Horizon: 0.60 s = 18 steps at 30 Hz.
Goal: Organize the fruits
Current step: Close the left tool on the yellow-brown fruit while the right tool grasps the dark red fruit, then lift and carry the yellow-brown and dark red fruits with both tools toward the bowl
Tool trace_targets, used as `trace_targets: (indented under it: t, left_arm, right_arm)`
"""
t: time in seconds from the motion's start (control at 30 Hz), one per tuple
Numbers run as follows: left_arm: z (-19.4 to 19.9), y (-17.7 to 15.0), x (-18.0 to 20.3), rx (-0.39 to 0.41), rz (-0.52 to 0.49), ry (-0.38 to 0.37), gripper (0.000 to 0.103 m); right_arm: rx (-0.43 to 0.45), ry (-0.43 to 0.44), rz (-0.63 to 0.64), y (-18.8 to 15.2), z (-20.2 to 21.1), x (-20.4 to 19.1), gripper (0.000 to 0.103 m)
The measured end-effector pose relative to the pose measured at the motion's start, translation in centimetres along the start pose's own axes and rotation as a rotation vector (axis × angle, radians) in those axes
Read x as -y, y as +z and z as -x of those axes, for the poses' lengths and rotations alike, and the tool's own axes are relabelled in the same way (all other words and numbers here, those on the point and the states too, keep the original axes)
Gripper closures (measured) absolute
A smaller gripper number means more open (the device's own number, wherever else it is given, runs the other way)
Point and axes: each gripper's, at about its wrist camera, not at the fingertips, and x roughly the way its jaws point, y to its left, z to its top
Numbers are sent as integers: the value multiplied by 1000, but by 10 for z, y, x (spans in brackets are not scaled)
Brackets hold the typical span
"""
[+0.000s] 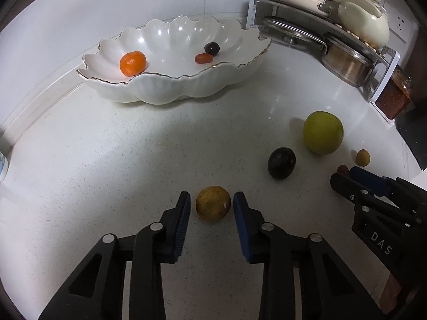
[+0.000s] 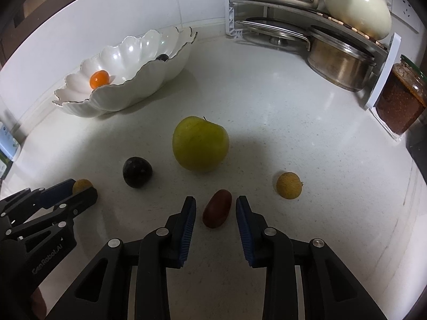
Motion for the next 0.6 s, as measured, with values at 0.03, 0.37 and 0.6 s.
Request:
trace_targets:
  t: [0.03,0.37,0.6]
  left_arm:
    - [0,0,0,-1,1,0,73]
    - [0,-1,-3,4,11,-3,76]
    - [9,0,-2,25,17,-6,76]
  right_arm:
    - [0,-5,3,0,0,0,72]
    - [11,-13,27,-2,2,-2,82]
    - [31,-5,30,-2,11,-3,82]
